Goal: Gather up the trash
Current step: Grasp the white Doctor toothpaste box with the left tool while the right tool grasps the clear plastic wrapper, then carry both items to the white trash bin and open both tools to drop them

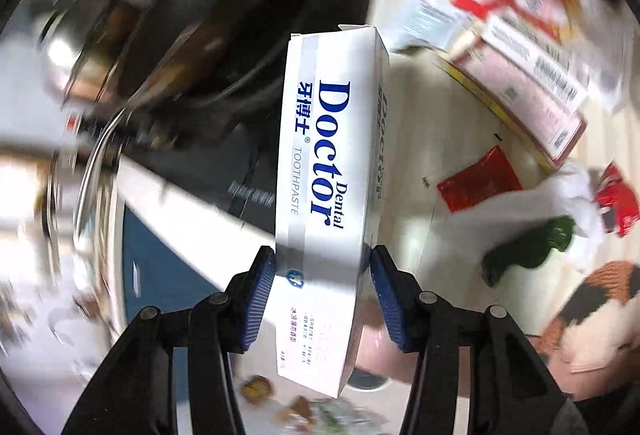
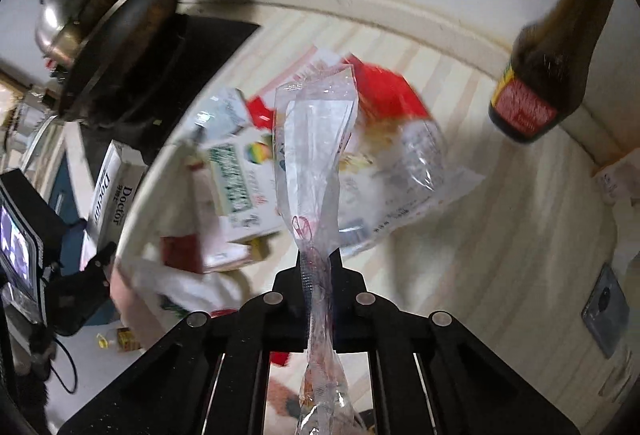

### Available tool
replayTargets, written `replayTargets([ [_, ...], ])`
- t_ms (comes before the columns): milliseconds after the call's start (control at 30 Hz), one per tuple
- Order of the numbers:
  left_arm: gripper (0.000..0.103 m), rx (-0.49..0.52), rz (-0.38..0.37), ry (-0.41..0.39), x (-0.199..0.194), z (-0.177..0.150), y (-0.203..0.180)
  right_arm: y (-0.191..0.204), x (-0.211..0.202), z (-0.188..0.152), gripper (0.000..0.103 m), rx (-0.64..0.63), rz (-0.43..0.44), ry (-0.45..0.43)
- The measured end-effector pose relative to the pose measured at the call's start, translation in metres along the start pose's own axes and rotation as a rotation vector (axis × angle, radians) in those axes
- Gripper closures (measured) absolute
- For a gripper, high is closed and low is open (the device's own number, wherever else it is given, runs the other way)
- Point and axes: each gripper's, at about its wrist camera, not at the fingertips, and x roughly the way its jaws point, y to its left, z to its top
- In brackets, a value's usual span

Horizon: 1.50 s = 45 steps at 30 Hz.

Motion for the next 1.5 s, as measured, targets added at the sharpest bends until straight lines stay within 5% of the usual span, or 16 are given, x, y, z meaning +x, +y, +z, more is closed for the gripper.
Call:
replayTargets([
  [167, 0.057, -0.258, -0.023, -0.037, -0.034, -0.054, 0.049, 0.049, -0.039, -0.008, 0.097, -0.103, 0.027, -0.053],
  [333, 0.057, -0.503, -0.054, -0.033, -0.035, -0.133, 0.102, 0.141, -0.056, -0.031, 0.097, -0.259, 0.076, -0.06],
  [600, 0.057, -0.842, -0.139, 0.107, 0.032, -0.301, 0.174, 0.314, -0.017, -0.127, 0.097, -0.507, 0.164, 0.047],
  [767, 0.057, -1.002, -0.228, 0.241, 0.112, -0.395, 0.186, 0.407, 0.065, -0.211, 0.097, -0.627, 0.208, 0.18],
  [933, 0.057, -1.211, -0.4, 0.397, 0.242, -0.494, 0.175, 0.465, 0.201, -0.302, 0.097, -0.697, 0.21, 0.371],
  [1100, 0.057, -1.405, -0.623, 0.492, 0.402, -0.565, 0.131, 0.474, 0.362, -0.386, 0.097, -0.679, 0.212, 0.598],
  [1267, 0.057, -1.447, -0.726, 0.589, 0.527, -0.609, 0.08, 0.455, 0.511, -0.455, 0.097, -0.635, 0.167, 0.784],
  [1500, 0.054, -1.481, -0.786, 0.678, 0.596, -0.663, 0.038, 0.451, 0.612, -0.499, 0.097, -0.638, 0.115, 0.864],
])
